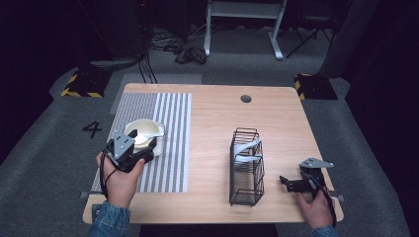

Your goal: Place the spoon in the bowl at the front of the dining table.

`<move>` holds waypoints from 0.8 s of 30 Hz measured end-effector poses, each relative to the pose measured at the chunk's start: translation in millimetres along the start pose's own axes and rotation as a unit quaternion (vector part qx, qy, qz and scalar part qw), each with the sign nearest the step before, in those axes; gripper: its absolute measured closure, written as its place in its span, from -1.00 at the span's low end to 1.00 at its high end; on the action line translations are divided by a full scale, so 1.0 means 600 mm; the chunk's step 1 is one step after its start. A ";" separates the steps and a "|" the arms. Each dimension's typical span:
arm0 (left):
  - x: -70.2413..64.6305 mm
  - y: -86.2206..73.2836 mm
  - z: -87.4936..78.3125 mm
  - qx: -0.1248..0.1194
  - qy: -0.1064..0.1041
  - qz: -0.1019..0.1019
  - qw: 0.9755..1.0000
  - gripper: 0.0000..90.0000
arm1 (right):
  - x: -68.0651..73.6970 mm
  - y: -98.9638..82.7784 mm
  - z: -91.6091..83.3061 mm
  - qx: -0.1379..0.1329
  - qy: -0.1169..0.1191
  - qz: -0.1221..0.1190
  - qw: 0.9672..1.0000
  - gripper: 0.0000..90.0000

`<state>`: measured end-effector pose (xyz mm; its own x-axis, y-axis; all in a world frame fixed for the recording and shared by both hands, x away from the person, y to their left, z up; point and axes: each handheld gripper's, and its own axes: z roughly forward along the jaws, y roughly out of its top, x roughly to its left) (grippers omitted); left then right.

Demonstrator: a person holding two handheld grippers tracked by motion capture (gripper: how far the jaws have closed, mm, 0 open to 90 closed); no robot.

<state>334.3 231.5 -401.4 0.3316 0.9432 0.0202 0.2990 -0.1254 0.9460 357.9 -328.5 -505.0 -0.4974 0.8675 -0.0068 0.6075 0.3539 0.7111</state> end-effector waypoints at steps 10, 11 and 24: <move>0.008 -0.007 -0.032 0.011 -0.012 0.007 1.000 -0.36 | 0.000 0.000 0.000 0.000 0.000 0.000 1.000 -0.98; 0.009 -0.008 -0.037 0.012 -0.013 0.009 1.000 -0.37 | 0.000 0.000 0.000 0.000 0.000 0.000 1.000 -0.98; 0.023 -0.046 -0.072 0.030 -0.022 0.010 0.999 -0.40 | 0.000 0.000 0.000 0.000 0.000 0.000 1.000 -0.98</move>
<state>292.1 261.3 -413.1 0.3774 0.9258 0.0231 0.3454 -0.1638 0.9240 357.9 -328.5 -504.9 -0.4974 0.8675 -0.0070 0.6074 0.3540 0.7111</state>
